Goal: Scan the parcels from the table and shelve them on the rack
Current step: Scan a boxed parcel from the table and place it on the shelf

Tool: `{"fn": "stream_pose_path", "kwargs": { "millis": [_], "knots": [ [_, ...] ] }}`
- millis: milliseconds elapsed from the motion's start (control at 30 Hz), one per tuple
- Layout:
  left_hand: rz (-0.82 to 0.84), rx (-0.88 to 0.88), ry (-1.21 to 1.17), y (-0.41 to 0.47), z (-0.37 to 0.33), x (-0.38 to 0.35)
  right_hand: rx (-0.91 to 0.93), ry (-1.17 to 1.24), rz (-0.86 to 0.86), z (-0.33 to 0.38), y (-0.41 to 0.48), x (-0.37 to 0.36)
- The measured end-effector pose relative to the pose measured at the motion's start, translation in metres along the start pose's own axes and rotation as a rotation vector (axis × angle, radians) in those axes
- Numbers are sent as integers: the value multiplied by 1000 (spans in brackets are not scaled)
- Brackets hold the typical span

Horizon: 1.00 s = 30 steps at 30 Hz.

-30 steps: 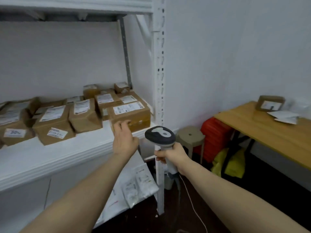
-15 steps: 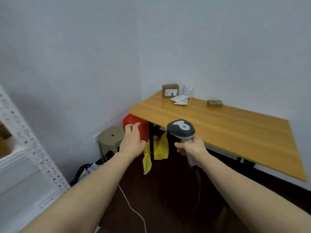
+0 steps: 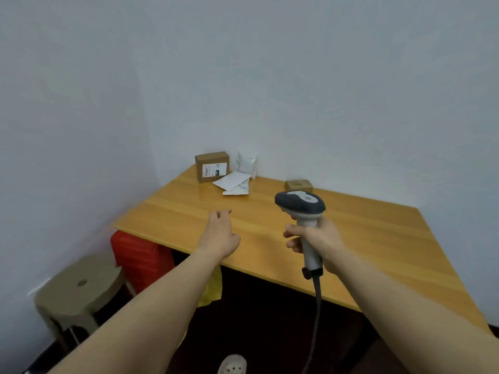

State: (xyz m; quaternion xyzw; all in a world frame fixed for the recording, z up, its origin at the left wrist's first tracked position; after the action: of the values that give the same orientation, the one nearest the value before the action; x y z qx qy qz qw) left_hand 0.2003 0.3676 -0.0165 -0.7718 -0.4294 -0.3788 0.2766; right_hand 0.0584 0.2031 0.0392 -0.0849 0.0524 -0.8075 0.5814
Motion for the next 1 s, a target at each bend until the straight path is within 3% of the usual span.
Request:
{"fn": "stream_pose_path", "kwargs": {
  "millis": [233,467,733,1000],
  "knots": [
    [60,128,-55,247,61,23,-126,85,3,18,259,-27],
    [-11,241,42,426,107,64,-248,121,74,18,425,-45],
    [48,308,262,564,138,80,-305,120,106,2,529,-50],
    [209,357,427,608,145,74,-369,159,90,-23,564,-43]
  ]
}}
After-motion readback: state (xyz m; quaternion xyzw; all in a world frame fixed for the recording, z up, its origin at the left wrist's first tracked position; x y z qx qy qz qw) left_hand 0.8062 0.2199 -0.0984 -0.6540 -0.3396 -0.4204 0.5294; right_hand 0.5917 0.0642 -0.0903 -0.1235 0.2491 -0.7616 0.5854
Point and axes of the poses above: each hand's wrist, its own y-axis towards the middle knuckle, its own x-axis out of the back of the hand, z = x × y, the point moved 2 cm from there along y, towards the middle knuckle, and after that the axes turned 11 degrees about z, right-handed, at the moved point
